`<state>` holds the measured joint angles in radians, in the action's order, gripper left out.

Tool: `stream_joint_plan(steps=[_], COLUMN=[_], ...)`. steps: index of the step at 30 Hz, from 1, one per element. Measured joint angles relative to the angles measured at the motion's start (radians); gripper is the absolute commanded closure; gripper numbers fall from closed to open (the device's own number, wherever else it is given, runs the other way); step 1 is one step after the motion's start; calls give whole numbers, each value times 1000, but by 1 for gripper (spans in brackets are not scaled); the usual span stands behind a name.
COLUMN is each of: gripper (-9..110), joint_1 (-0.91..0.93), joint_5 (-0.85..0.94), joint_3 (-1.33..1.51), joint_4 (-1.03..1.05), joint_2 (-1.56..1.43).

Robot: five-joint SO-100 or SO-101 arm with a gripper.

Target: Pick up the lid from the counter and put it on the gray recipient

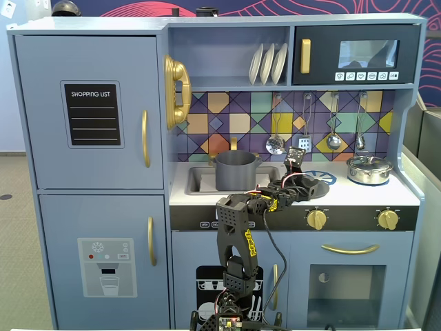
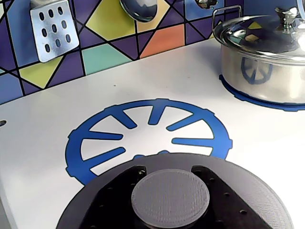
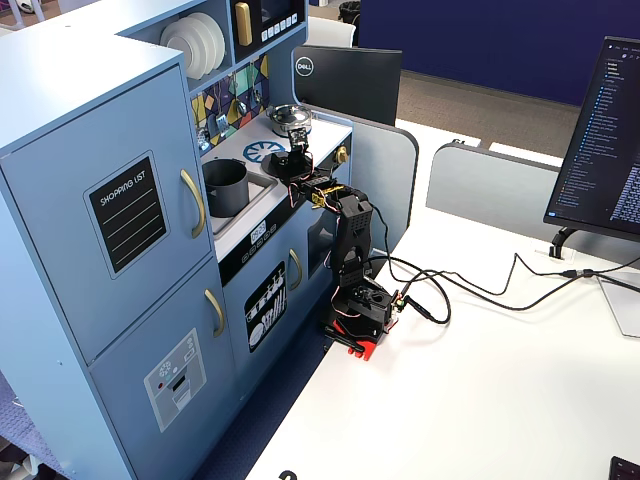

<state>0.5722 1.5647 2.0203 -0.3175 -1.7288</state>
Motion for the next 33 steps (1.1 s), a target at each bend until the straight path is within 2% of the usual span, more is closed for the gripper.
stream_joint_plan(steps=[5,12,22,33], gripper=[102,102,102,102], joint_1=[0,-26,-232,-453], joint_5=[8,9,11,2], joint_3=[-17,-161,-362,-354], joint_4=[18,153,410,463], joint_2=[-11,-80,-250,-290])
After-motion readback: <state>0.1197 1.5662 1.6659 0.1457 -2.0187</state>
